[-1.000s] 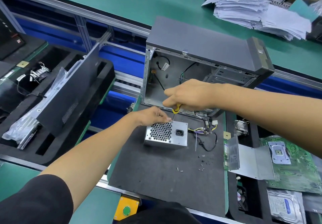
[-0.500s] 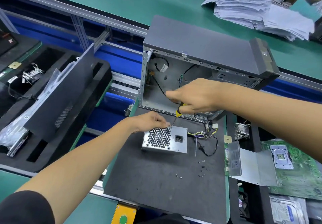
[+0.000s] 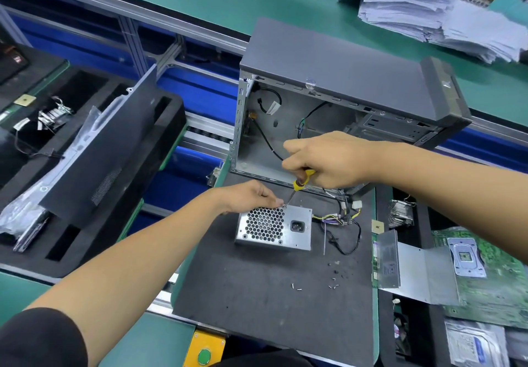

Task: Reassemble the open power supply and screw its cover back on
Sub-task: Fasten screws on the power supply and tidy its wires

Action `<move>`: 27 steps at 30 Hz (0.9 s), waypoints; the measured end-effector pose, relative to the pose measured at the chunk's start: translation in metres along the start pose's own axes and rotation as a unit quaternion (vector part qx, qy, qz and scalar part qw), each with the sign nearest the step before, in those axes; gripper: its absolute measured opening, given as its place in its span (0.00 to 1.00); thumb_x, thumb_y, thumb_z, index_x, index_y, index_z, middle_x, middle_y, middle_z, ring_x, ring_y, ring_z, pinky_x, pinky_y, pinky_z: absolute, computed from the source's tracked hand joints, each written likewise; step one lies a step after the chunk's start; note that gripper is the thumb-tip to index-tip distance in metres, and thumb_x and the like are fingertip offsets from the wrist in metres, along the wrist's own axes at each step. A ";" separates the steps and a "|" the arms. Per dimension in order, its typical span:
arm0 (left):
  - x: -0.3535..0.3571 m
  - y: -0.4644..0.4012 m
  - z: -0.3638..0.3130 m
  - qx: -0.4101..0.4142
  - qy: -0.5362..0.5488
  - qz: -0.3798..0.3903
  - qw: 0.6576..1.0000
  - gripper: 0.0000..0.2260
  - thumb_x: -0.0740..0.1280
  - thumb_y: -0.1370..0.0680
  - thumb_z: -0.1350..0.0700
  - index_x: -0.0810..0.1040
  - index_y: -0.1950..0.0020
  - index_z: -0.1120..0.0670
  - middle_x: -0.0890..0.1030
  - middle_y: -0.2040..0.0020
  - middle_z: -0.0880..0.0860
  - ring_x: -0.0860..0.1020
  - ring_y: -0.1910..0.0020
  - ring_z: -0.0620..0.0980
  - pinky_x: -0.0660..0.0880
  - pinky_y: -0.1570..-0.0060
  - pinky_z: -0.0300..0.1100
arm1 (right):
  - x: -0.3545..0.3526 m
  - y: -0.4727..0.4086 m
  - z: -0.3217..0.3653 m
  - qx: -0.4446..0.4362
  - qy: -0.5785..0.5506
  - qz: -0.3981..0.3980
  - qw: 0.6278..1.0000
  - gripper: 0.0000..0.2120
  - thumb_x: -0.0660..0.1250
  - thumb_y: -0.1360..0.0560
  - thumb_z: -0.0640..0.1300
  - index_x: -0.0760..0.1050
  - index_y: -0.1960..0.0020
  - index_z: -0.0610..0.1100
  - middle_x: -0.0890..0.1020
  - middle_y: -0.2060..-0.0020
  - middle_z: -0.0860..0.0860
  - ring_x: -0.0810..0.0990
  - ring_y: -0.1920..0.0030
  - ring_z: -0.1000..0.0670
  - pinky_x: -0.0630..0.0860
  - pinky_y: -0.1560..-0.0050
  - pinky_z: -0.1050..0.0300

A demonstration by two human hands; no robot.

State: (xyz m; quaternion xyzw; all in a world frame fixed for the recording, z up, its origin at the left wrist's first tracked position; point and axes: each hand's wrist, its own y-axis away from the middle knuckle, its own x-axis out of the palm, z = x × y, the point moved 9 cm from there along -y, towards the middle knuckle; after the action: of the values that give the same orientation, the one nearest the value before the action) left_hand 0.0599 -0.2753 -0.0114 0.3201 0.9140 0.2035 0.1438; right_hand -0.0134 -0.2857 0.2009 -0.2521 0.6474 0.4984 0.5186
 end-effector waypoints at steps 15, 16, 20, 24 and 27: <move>0.003 0.007 0.004 -0.073 0.127 0.027 0.989 0.18 0.70 0.21 0.42 0.83 0.42 0.55 0.86 0.46 0.55 0.82 0.48 0.51 0.77 0.49 0.45 | -0.001 0.004 0.001 -0.013 0.095 -0.019 0.995 0.08 0.63 0.26 0.47 0.64 0.54 0.55 0.62 0.58 0.56 0.70 0.65 0.49 0.59 0.72 0.55; 0.004 0.007 0.004 -0.078 0.138 0.036 0.987 0.16 0.69 0.19 0.44 0.83 0.43 0.56 0.86 0.49 0.55 0.84 0.52 0.50 0.78 0.50 0.44 | -0.001 0.003 0.001 -0.013 0.093 -0.021 0.995 0.08 0.63 0.26 0.47 0.64 0.54 0.55 0.62 0.58 0.56 0.70 0.65 0.49 0.59 0.72 0.55; 0.005 0.005 -0.002 -0.054 0.105 0.050 0.992 0.10 0.68 0.18 0.45 0.86 0.49 0.49 0.87 0.49 0.52 0.84 0.53 0.47 0.77 0.48 0.42 | -0.001 0.004 0.000 -0.014 0.097 -0.027 0.995 0.08 0.63 0.26 0.47 0.64 0.54 0.55 0.63 0.57 0.55 0.70 0.65 0.49 0.59 0.73 0.56; 0.007 0.006 -0.007 -0.044 0.088 0.058 0.993 0.10 0.66 0.17 0.45 0.85 0.47 0.49 0.86 0.46 0.51 0.83 0.49 0.47 0.73 0.40 0.45 | -0.004 0.008 -0.002 -0.009 0.085 -0.040 0.996 0.09 0.63 0.27 0.48 0.63 0.55 0.56 0.63 0.57 0.56 0.67 0.65 0.51 0.57 0.72 0.56; 0.007 0.007 -0.013 -0.021 0.070 0.058 0.996 0.09 0.66 0.16 0.49 0.84 0.42 0.50 0.85 0.44 0.47 0.81 0.43 0.46 0.71 0.34 0.46 | -0.006 0.010 -0.007 0.002 0.073 -0.045 0.996 0.09 0.63 0.27 0.48 0.62 0.56 0.56 0.62 0.57 0.57 0.66 0.65 0.52 0.56 0.72 0.57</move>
State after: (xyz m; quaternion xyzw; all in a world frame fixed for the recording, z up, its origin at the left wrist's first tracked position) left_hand 0.0535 -0.2698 0.0026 0.3547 0.8973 0.2522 0.0738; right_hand -0.0226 -0.2895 0.2104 -0.3158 0.6726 0.4536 0.4920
